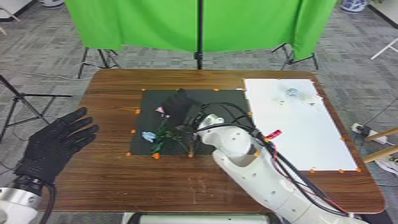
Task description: Arrange flowers
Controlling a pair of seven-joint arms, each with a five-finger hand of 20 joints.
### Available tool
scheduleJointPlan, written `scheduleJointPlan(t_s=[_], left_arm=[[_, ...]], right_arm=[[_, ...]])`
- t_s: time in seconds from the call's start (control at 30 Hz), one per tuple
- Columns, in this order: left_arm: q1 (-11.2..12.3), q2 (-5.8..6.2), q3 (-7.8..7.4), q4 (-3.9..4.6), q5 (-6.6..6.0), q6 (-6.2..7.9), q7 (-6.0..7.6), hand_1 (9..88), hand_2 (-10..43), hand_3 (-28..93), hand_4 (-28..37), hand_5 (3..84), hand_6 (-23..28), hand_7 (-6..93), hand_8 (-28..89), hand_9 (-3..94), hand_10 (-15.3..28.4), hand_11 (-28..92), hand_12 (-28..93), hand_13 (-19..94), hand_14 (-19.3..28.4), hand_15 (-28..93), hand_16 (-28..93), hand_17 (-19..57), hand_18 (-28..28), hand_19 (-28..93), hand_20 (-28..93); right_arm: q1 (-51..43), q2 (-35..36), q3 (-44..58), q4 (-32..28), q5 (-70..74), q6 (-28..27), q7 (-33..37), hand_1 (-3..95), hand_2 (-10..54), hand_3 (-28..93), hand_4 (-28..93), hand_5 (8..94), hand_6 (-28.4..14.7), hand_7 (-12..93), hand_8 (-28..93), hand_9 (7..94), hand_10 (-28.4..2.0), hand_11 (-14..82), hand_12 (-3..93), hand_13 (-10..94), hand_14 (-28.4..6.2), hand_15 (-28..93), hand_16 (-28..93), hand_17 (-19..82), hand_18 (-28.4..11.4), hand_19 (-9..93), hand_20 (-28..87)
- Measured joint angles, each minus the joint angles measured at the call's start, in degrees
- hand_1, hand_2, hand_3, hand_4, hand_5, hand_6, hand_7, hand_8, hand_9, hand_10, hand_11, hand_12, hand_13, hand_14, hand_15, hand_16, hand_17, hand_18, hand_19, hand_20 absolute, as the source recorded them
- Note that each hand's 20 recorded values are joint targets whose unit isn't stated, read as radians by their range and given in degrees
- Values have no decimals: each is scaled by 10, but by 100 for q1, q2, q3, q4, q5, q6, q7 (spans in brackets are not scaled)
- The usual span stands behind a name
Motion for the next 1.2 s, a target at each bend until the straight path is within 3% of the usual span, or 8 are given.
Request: scheduleJointPlan(t_s=[0.27,0.43,0.73,1.07,1.2], left_arm=[[23,-1,2,-1,0,-1,8,254,5,719,-234,359,24,212,-105,284,122,256,138,232,148,343,-7,-109,210,440,64],[41,-3,1,-2,0,-1,11,254,5,719,-234,359,24,213,-105,284,122,256,138,231,148,342,-8,-109,210,441,64],[43,-4,0,-2,1,-1,11,254,5,719,-235,359,24,213,-105,284,123,255,138,231,148,341,-8,-109,210,440,64],[56,0,2,0,-2,0,20,254,6,718,-234,359,25,213,-105,284,123,255,138,231,148,343,-8,-109,210,440,64],[49,-1,7,3,-2,0,12,254,6,718,-234,359,24,212,-105,284,122,254,139,231,148,342,-8,-109,210,440,64]], right_arm=[[0,81,-187,-237,-90,-109,193,456,-95,810,-283,711,32,418,-139,902,-14,132,432,808,1,518,316,314,-154,782,402],[-4,88,-126,-256,-229,-483,202,446,-95,806,-283,705,29,416,-140,893,-15,128,435,793,-1,531,314,310,-153,781,404],[20,-72,225,39,-487,-641,68,421,-95,783,-283,690,32,426,-144,881,-14,133,434,778,-8,565,283,299,-153,777,412],[13,-84,260,-78,-486,-834,28,326,-95,815,-283,687,35,354,-130,805,-39,298,300,748,-14,605,250,286,-160,770,429],[2,-148,356,-70,-514,-910,-52,305,-95,831,-283,681,41,342,-201,781,-45,340,246,730,-19,617,244,278,-162,768,435]])
